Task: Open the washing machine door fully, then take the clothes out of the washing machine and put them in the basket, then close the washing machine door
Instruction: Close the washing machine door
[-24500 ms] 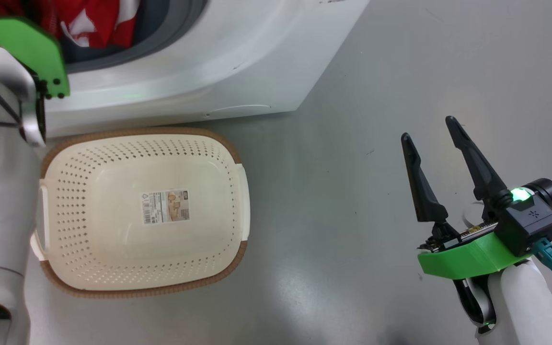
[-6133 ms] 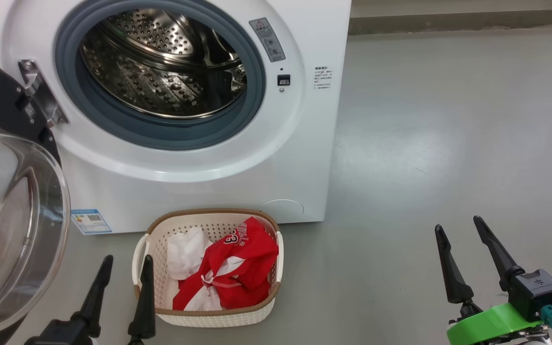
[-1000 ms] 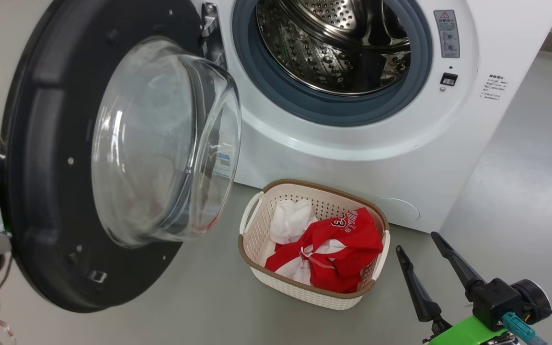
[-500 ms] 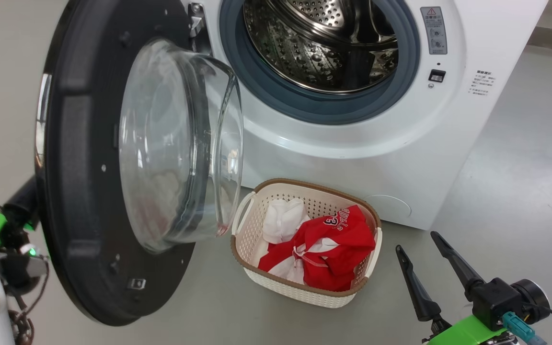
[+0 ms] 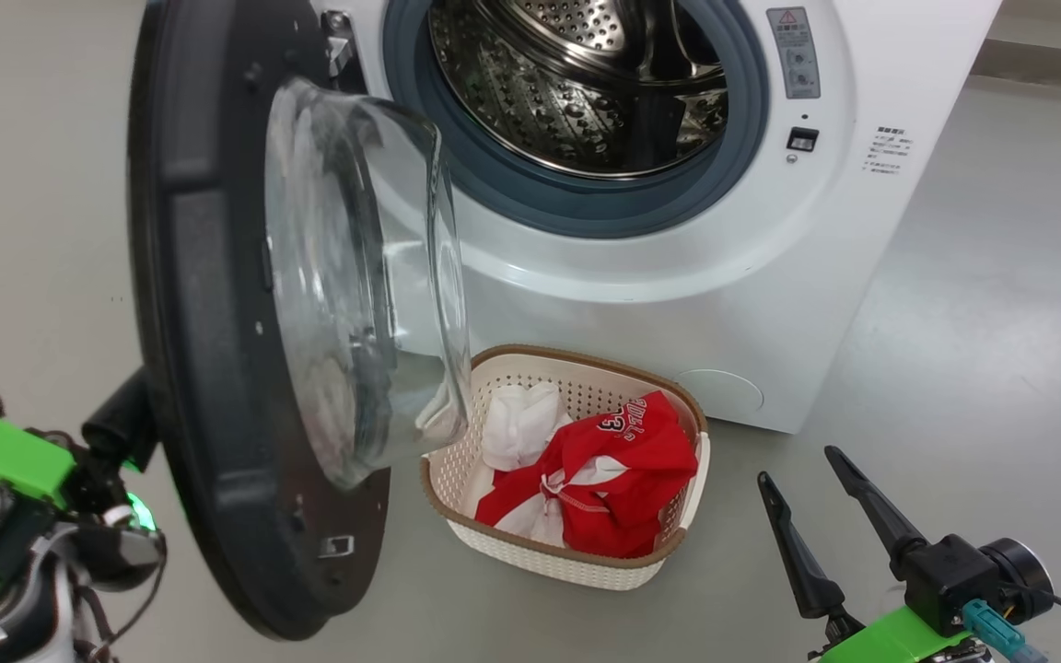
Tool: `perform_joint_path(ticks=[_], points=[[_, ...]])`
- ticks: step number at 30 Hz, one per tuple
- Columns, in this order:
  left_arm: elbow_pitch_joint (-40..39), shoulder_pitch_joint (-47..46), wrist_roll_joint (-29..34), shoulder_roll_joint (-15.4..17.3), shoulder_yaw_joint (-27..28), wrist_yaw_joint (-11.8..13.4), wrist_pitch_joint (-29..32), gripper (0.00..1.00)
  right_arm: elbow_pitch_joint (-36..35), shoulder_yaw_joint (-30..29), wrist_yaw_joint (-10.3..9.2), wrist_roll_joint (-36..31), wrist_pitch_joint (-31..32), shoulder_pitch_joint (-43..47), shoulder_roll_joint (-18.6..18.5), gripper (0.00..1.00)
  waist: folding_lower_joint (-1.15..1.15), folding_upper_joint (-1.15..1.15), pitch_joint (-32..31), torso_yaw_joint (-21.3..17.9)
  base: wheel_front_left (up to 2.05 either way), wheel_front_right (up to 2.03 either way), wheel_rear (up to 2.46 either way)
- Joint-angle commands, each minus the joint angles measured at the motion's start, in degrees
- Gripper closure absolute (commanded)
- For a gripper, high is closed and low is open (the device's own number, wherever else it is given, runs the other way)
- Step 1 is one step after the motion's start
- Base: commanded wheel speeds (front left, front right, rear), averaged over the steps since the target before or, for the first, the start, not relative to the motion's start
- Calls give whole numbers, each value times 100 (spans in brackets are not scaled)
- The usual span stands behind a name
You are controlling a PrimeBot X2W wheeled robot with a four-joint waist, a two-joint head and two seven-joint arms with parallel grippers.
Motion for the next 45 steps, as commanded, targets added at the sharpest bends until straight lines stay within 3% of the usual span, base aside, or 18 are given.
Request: perform_joint_path(ticks=[1, 29, 37, 42, 45], points=[[-220, -4, -122, 75, 13, 28, 16, 100, -108, 111, 20, 65, -36, -256, -16, 0, 0, 0, -20, -32, 0, 0, 0], [-435, 235, -1042, 73, -714, -191, -668, 100, -110, 81, 20, 46, -36, -326, -39, 0, 0, 0, 146, -475, 0, 0, 0], [-457, 274, -1038, 75, -803, -292, -658, 100, -89, 59, 20, 42, -36, -338, -20, 0, 0, 0, 172, -434, 0, 0, 0], [-492, 356, -699, 215, -817, -438, -855, 100, -70, 47, 20, 41, -36, -340, -12, 0, 0, 0, 178, -384, 0, 0, 0], [-510, 423, -395, 320, -810, -538, -1078, 51, -67, 59, 20, 43, -36, -346, -6, 0, 0, 0, 186, -361, 0, 0, 0]])
